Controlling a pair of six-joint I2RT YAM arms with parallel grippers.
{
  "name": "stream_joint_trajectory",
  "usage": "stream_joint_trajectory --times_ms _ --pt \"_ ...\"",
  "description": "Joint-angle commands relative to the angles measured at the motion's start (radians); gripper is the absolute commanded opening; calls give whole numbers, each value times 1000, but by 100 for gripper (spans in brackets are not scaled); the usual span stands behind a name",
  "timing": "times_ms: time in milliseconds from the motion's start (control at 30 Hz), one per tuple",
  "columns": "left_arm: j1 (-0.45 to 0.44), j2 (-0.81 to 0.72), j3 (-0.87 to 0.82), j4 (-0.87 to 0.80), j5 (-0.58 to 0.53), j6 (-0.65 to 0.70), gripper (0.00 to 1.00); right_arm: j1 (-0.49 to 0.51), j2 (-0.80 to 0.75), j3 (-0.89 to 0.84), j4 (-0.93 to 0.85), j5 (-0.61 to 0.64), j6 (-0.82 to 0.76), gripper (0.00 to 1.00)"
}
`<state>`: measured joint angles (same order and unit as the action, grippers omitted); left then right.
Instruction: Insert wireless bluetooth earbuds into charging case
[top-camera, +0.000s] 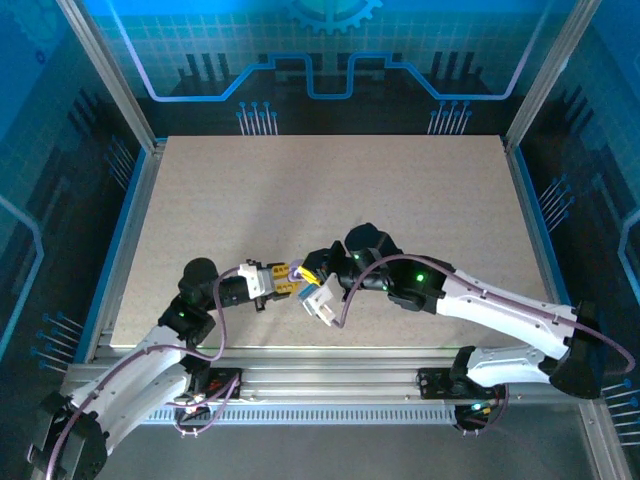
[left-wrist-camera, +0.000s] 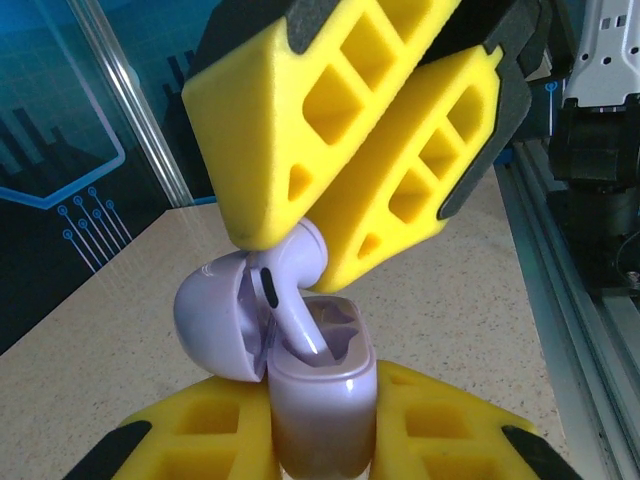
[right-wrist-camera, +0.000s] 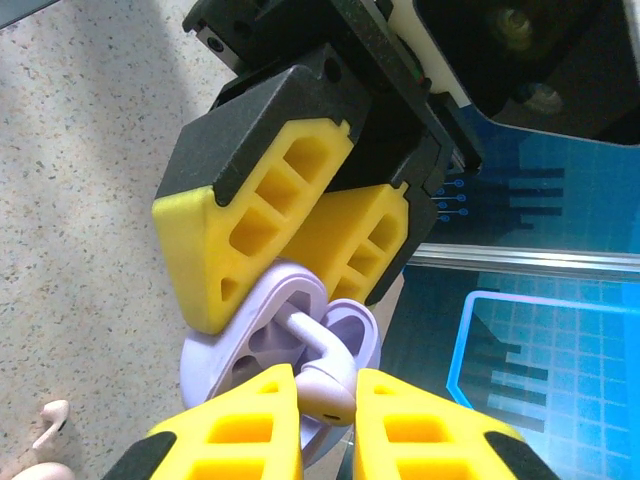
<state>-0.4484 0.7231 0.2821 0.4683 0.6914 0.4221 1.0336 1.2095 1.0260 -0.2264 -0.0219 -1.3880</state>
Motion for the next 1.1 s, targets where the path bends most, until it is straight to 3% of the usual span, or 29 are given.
stream_joint_trajectory --times_ms 0,400,833,1067 --pt "-6 -31 14 124 -30 23 11 13 -5 -44 -76 -17 36 15" --pt "-6 -14 17 104 -82 -1 11 4 -57 -54 25 -46 120 14" --pt "-5 -9 42 78 -98 -25 12 5 -35 -44 -16 -21 127 14" --pt "-6 7 49 98 -92 -49 12 -1 -5 -26 -33 -27 155 24"
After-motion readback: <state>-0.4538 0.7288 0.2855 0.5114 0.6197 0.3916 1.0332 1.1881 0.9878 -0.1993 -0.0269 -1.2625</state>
